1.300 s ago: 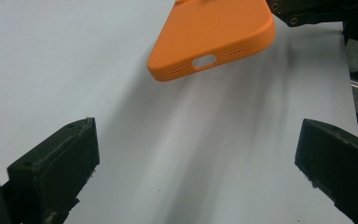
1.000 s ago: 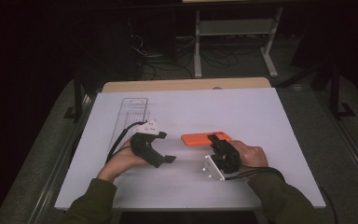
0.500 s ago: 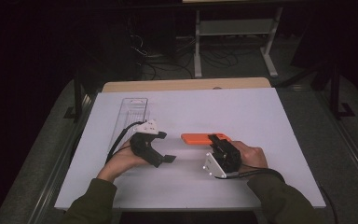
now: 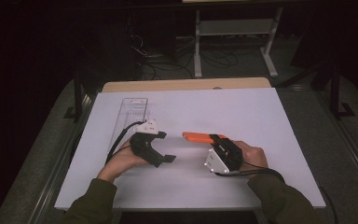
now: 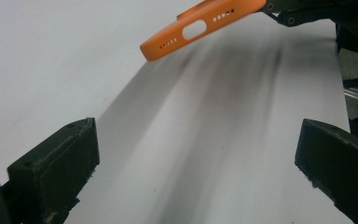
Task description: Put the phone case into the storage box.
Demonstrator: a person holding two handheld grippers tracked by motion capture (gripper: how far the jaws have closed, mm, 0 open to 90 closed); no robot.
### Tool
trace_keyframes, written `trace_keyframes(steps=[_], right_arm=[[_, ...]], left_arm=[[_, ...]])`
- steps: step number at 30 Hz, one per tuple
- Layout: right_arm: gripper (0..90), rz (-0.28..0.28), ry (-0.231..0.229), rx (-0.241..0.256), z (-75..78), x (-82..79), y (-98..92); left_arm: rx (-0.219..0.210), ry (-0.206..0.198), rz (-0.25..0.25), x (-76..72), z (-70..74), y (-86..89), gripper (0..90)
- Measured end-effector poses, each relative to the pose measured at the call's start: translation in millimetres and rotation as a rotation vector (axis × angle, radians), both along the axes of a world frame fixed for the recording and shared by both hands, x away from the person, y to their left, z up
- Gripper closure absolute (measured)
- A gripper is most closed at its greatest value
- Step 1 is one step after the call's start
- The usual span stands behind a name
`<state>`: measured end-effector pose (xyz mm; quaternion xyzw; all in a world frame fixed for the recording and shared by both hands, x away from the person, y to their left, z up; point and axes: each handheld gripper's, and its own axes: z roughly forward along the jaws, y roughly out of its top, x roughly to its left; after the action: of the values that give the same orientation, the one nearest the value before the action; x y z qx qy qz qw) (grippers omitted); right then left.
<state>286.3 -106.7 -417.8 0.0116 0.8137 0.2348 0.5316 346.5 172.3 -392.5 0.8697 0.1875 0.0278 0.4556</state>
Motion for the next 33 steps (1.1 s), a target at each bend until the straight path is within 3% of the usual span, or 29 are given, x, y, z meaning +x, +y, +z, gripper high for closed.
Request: trace_keyframes(steps=[13,18,30,33], right_arm=[[78.9,-0.021,0.082,0.095,3.4,5.7,-4.0],[78.9,-0.047,0.15,0.197,4.8,5.9,-3.8],[78.9,-0.05,0.195,0.247,10.0,10.1,-9.6],[78.9,-0.059,0.214,0.279,10.4,9.5,-9.5]], left_arm=[[0.001,0.002,-0.006,1.7,0.6,0.8,0.0],[0.003,0.002,-0.003,1.1,0.6,0.9,0.0],[0.01,0.007,-0.002,1.0,0.9,1.3,0.0],[0.01,0.009,0.0,0.6,0.7,1.0,0.0]])
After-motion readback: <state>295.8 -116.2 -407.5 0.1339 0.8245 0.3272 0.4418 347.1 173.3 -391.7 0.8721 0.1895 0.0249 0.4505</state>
